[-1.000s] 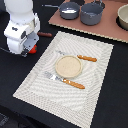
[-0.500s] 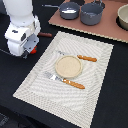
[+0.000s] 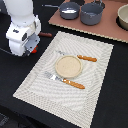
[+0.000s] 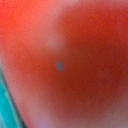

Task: Place the fish, sausage, and tomato into the frying pan.

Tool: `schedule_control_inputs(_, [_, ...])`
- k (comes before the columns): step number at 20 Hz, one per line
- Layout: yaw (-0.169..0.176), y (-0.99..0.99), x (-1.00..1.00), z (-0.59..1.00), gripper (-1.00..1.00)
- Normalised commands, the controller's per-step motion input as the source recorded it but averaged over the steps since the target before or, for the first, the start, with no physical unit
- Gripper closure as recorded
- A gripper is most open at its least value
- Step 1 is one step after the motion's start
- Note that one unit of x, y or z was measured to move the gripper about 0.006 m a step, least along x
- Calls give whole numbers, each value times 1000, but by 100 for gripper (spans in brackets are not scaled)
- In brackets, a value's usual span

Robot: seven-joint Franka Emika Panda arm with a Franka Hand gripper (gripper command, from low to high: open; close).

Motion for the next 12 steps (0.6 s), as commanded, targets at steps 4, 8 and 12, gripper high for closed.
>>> schedule_control_inputs(4, [0, 550, 94, 1000, 100])
schedule_control_inputs(8, [0, 691, 290, 1000, 100])
schedule_control_inputs(12, [0, 904, 461, 1000, 100])
